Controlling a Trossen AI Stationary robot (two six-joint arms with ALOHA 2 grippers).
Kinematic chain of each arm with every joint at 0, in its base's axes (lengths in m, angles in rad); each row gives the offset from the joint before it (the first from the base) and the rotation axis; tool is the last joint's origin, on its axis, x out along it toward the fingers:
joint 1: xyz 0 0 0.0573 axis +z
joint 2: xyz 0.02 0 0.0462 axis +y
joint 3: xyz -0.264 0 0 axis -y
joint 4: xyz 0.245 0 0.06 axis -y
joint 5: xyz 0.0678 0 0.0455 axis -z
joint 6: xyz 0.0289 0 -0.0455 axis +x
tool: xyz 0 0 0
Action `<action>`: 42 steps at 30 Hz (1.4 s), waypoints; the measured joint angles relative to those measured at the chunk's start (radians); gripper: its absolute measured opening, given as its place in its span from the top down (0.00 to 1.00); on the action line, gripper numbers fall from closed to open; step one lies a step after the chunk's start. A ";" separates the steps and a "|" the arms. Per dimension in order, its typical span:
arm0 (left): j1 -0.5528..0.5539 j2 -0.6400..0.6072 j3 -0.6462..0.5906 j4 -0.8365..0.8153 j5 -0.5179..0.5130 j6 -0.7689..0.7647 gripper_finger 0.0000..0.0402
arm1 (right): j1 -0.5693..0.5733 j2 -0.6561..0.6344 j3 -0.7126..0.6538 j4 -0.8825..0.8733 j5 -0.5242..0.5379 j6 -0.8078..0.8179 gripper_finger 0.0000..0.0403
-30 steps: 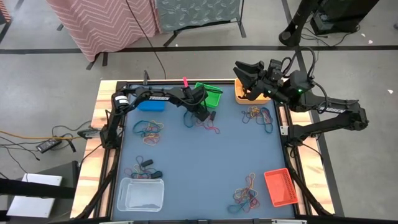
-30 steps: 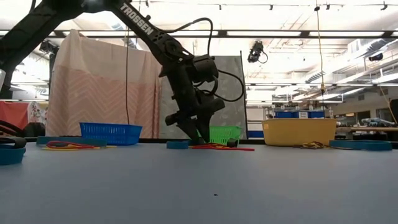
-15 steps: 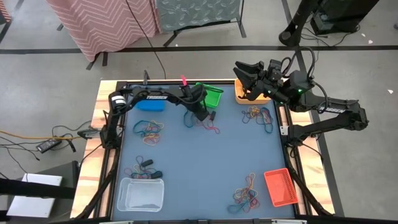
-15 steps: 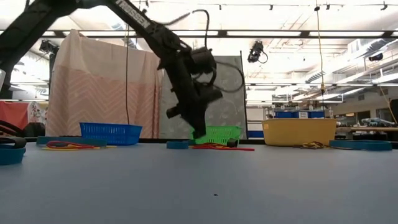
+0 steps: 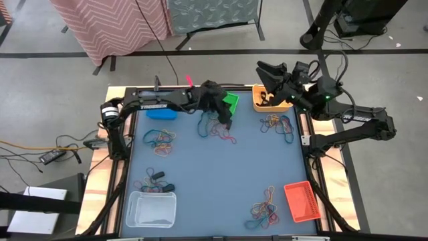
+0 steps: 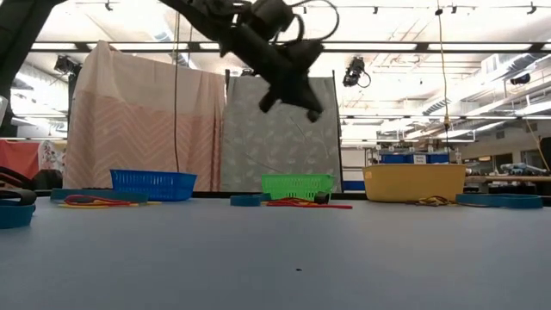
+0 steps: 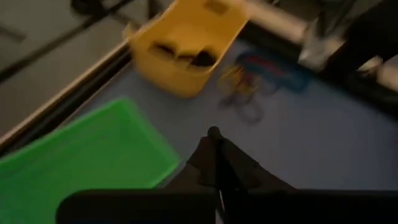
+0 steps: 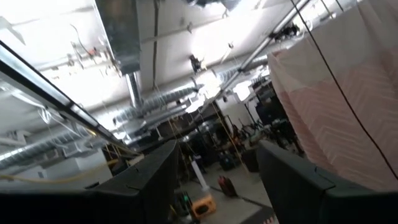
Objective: Sort rubber bands into baskets
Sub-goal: Put the black rubber band into the yellow bin
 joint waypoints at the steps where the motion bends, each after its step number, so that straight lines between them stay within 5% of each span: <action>1: -0.009 0.014 0.000 0.038 0.005 -0.004 0.99 | 0.000 0.000 0.000 0.012 0.000 0.000 0.43; 11: -0.027 0.236 0.097 0.287 0.065 -0.087 0.99 | 0.000 0.000 0.000 0.047 0.000 0.000 0.43; 22: 0.024 0.570 0.620 0.277 0.130 -0.009 0.99 | 0.000 0.000 0.000 0.039 0.001 0.000 0.43; 28: 0.038 0.738 0.874 0.295 0.095 0.118 0.91 | 0.000 0.000 0.000 -0.002 0.001 0.000 0.43; 42: 0.057 0.762 0.869 0.230 0.022 0.149 0.56 | 0.004 0.000 0.000 -0.038 -0.007 0.001 0.43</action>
